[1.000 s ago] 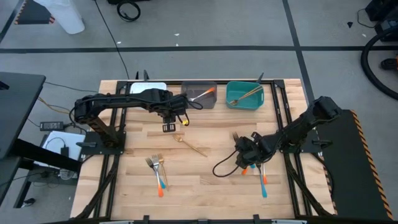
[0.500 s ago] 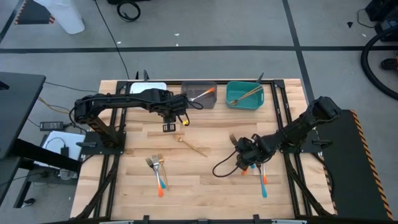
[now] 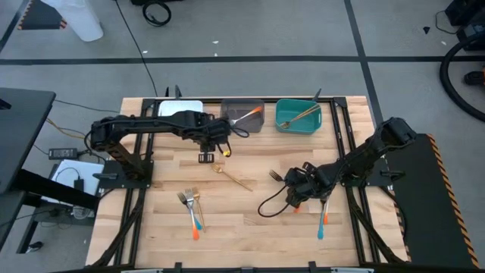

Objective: Sort silverware by color (type)
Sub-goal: Put the blue fork into the white bin

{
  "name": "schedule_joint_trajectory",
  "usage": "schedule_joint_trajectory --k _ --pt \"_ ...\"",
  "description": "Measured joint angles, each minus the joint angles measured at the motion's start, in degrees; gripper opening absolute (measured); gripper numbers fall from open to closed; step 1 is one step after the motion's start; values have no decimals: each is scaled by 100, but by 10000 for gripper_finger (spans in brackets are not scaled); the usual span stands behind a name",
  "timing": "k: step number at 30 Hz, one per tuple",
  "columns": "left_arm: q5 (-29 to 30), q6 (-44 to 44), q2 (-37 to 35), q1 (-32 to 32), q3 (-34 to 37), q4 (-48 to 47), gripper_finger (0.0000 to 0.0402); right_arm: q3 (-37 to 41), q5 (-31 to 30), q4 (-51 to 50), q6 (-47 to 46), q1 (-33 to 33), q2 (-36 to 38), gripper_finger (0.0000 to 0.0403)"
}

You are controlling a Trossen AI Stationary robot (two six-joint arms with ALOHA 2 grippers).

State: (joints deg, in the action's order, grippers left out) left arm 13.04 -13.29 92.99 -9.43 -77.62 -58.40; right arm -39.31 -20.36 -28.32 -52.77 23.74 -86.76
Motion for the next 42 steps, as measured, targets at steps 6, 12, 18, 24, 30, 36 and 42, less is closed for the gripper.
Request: schedule_joint_trajectory --k 6,12,18,24,30,36,42 --pt "9 -857 0 457 0 1087 126 0 -101 328 647 -301 361 13" --pt "479 -1992 0 956 0 1812 125 0 -97 901 1331 -748 704 13" --pt "974 -2512 0 1207 0 2204 125 -2 33 1880 2061 -1134 720 14" --pt "1161 -2585 0 1359 0 2333 125 -2 -18 2446 2463 -1407 721 15" --pt "1191 -3114 0 1569 2 2688 125 -2 278 2773 2430 -1668 719 15" --pt "1189 -3302 95 1621 0 3133 125 -2 651 3371 2084 -1790 719 15" --pt "1572 -4058 608 1790 2 3232 125 -7 697 3535 1930 -1908 719 15"
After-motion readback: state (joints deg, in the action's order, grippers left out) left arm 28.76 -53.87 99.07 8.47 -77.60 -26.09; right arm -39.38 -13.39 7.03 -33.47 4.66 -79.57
